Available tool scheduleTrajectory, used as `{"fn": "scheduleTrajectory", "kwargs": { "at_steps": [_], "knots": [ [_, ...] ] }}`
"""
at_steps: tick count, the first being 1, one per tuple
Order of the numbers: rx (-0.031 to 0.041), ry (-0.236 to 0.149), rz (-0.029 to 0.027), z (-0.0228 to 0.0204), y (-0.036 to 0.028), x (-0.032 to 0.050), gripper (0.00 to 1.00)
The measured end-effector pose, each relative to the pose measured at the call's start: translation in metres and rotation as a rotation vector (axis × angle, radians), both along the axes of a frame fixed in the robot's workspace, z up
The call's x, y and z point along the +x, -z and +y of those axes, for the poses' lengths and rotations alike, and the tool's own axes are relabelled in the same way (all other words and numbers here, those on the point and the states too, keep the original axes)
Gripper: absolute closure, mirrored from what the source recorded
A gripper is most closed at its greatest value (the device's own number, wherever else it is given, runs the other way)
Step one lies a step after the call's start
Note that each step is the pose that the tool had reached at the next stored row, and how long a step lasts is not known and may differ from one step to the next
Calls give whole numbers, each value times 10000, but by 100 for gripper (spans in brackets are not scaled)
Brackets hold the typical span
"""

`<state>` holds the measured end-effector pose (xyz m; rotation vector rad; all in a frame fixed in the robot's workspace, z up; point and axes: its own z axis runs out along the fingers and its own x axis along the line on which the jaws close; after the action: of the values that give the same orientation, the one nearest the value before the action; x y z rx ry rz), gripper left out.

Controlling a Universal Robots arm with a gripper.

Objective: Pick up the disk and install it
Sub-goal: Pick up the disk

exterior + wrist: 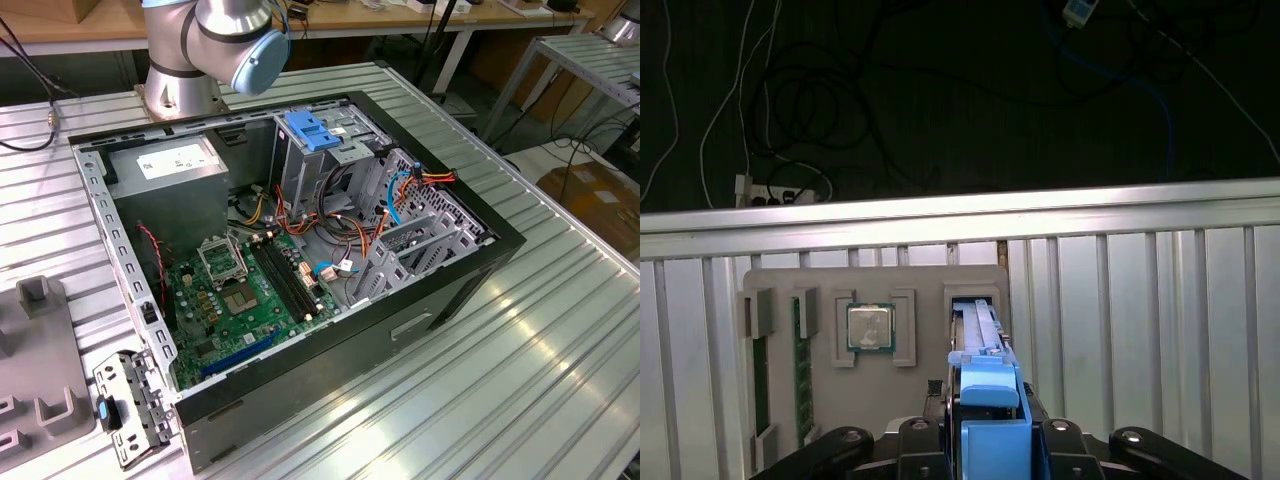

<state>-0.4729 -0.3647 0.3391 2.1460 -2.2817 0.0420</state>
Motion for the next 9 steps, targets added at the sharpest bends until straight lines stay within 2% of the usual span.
{"fn": "scheduleTrajectory", "kwargs": {
  "at_steps": [5,9],
  "knots": [
    [-1,0,2,0,-6,0,63],
    [-1,0,8,0,-44,0,63]
  ]
}}
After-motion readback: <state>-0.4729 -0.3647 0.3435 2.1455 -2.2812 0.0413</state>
